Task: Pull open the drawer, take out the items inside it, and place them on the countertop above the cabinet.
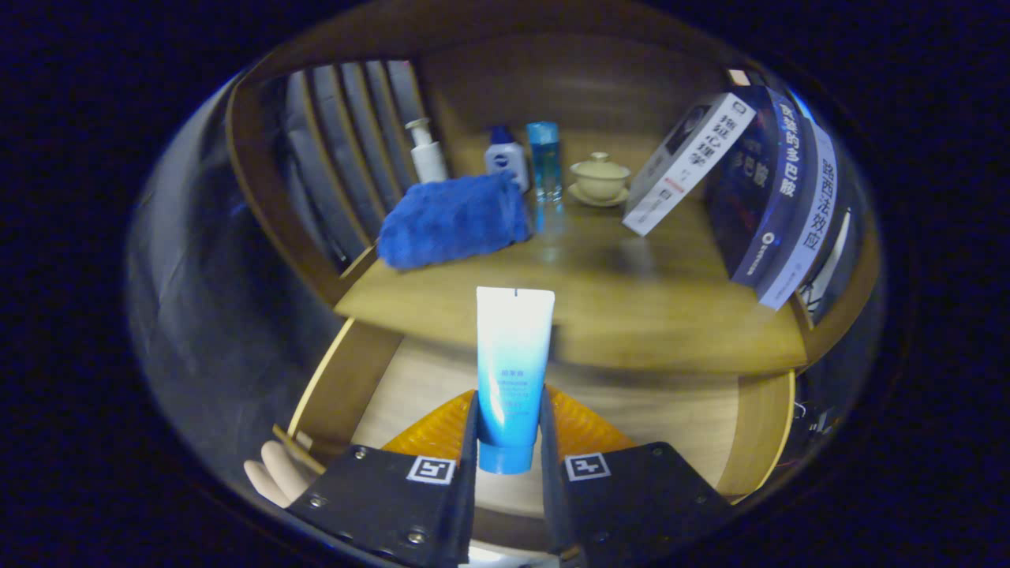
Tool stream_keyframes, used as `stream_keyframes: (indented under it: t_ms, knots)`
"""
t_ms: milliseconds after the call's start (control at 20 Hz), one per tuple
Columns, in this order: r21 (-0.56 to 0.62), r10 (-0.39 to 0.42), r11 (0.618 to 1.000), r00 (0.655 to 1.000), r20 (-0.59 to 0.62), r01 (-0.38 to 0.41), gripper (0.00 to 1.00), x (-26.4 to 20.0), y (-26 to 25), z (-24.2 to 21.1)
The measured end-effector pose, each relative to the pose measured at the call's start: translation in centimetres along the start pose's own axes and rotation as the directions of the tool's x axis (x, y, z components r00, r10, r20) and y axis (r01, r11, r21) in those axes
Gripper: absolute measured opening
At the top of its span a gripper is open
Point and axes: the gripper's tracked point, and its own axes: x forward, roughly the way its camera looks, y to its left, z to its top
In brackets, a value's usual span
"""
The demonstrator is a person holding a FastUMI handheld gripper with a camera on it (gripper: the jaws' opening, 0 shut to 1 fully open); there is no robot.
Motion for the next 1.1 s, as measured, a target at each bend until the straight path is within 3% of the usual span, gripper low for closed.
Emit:
stream_keyframes:
  t_ms: [350, 700, 800, 950, 1100]
  knots:
    - [0.049, -0.105, 0.993, 0.994, 0.002, 0.105, 0.36, 4.2, -0.9, 3.0]
    - [0.101, -0.130, 0.987, 0.991, 0.036, 0.125, 0.36, 6.3, -1.2, 4.4]
    - [0.105, -0.118, 0.988, 0.991, 0.056, 0.112, 0.37, 6.2, -0.9, 4.5]
    - [0.129, -0.157, 0.982, 0.977, 0.147, 0.139, 0.51, 4.5, -1.8, 5.8]
    - [0.094, -0.154, 0.987, 0.953, 0.260, 0.133, 0.51, 0.8, -1.6, 6.6]
